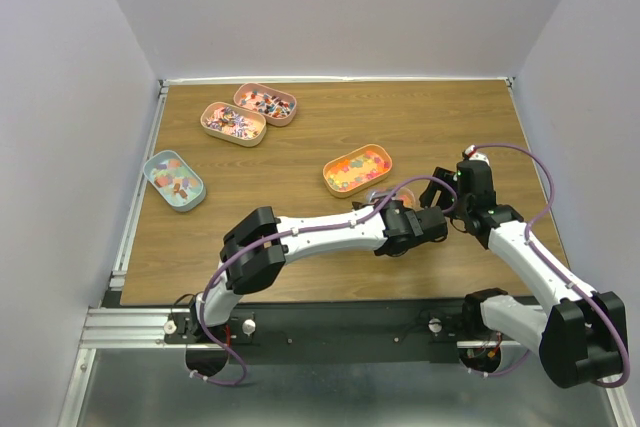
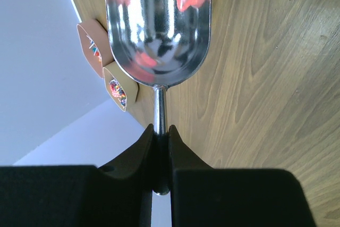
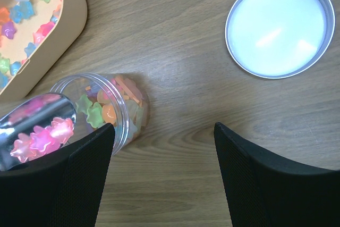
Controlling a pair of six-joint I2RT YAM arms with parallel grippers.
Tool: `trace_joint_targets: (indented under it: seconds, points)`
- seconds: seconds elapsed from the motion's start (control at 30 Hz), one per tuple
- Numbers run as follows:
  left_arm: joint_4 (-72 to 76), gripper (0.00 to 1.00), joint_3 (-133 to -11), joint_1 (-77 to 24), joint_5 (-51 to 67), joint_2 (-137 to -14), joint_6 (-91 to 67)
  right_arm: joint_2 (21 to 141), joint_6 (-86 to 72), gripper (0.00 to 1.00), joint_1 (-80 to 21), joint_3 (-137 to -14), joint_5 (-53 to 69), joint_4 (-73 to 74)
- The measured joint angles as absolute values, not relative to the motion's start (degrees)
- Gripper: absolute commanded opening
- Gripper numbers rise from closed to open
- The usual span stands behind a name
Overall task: Pack the candies
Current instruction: Place the fake candies in the packing bottle.
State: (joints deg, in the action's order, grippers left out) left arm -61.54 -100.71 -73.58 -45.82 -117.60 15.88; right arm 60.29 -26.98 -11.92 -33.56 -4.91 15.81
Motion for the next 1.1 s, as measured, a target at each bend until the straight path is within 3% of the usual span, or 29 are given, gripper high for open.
trace_joint_targets:
  seconds: [1.1]
  points:
    - [-61.4,0.00,-100.7,-73.6,-47.6,-117.8,16.6,60.3,-27.0,0.82,-11.9,-33.6,-4.9,15.8]
